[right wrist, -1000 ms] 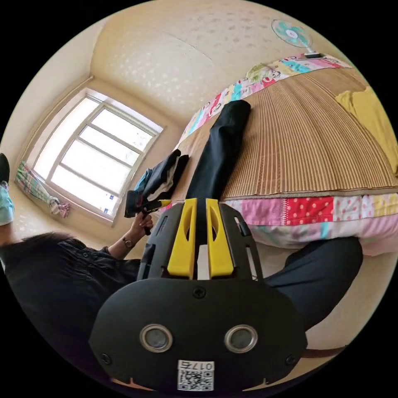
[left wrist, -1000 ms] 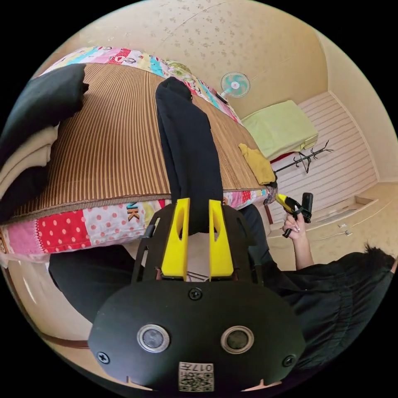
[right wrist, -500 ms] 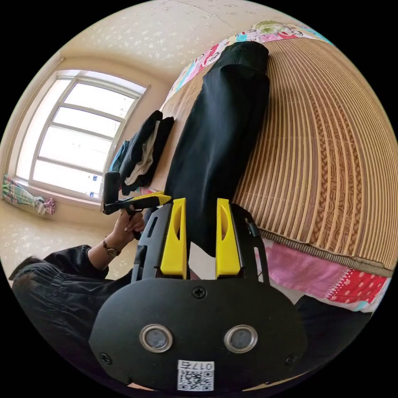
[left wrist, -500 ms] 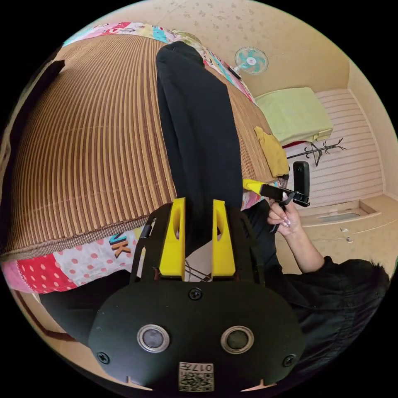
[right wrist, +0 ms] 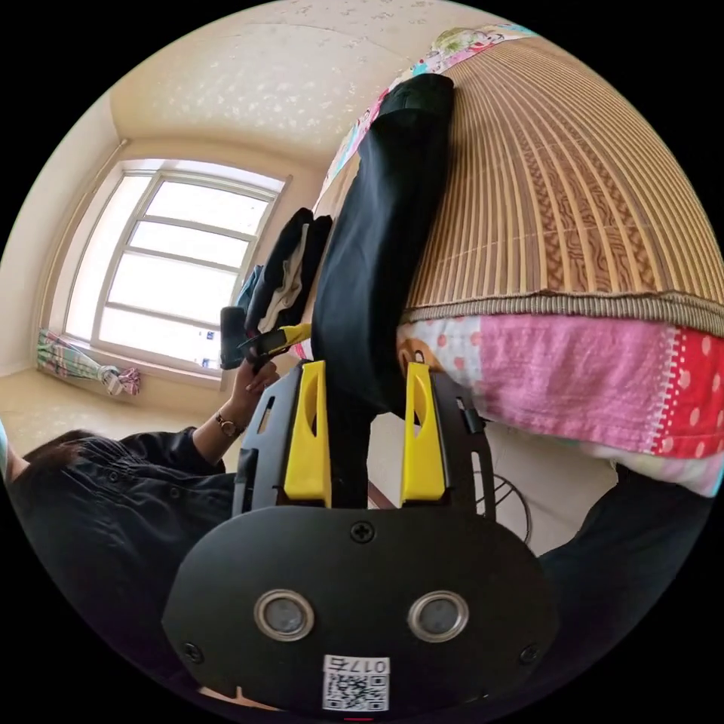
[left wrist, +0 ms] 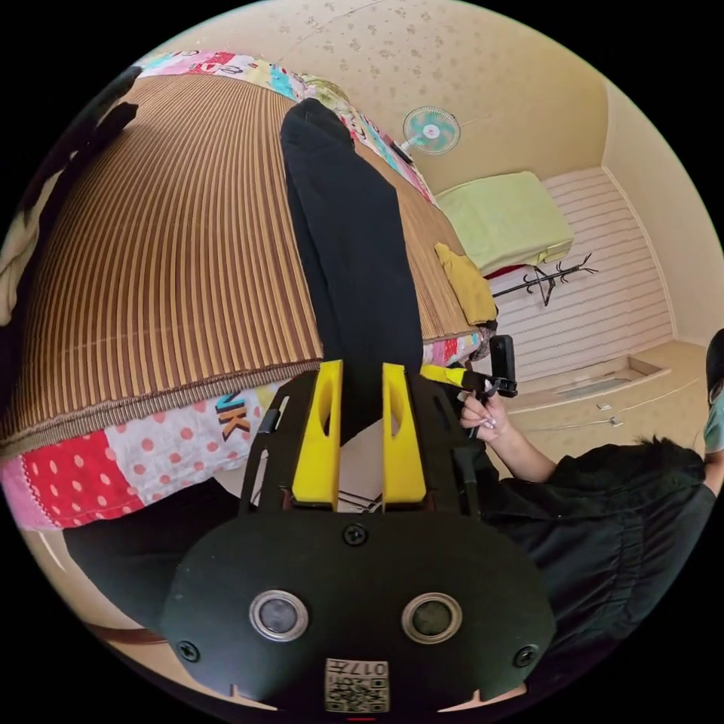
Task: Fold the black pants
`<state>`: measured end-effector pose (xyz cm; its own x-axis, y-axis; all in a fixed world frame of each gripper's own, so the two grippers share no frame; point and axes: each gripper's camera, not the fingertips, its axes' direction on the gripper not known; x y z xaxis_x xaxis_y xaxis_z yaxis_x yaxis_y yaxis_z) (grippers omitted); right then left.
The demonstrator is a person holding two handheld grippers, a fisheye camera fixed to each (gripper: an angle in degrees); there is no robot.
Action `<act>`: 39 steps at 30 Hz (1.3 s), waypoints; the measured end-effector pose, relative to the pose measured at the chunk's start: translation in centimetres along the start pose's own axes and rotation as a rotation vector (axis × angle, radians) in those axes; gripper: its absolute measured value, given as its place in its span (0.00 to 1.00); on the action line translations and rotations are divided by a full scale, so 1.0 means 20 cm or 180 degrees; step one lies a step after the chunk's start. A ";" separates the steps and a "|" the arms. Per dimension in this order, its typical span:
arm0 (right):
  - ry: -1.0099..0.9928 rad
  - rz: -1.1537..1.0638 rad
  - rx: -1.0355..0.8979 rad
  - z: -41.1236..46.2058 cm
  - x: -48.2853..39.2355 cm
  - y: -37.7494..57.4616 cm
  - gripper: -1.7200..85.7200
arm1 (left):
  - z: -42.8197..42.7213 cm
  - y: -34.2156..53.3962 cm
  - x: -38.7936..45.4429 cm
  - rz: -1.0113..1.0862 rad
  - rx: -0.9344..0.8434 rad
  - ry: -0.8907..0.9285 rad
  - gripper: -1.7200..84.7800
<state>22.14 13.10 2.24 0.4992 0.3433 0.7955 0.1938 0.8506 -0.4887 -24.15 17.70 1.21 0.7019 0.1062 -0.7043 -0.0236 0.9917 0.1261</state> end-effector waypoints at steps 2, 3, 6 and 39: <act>0.0315 -0.0041 0.0121 0.04 -0.01 0.01 0.17 | 0.10 -0.02 0.02 0.0116 -0.0181 0.0052 0.14; 0.0346 0.0003 0.0173 0.04 0.00 0.02 0.17 | 0.13 0.00 0.04 0.0202 -0.0170 -0.0035 0.14; -0.0048 0.0173 0.0378 -0.01 0.08 0.11 0.17 | 0.12 0.05 0.02 0.0121 0.0000 -0.0006 0.13; -0.1288 -0.2932 0.1364 -1.25 -1.23 1.07 0.04 | -1.00 0.18 0.88 0.1227 0.0784 0.3012 0.18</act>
<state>35.21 12.94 -36.69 -0.0162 -0.4572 0.8892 0.0015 0.8893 0.4572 -26.14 24.58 -24.60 -0.1673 0.5299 -0.8314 0.0928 0.8480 0.5218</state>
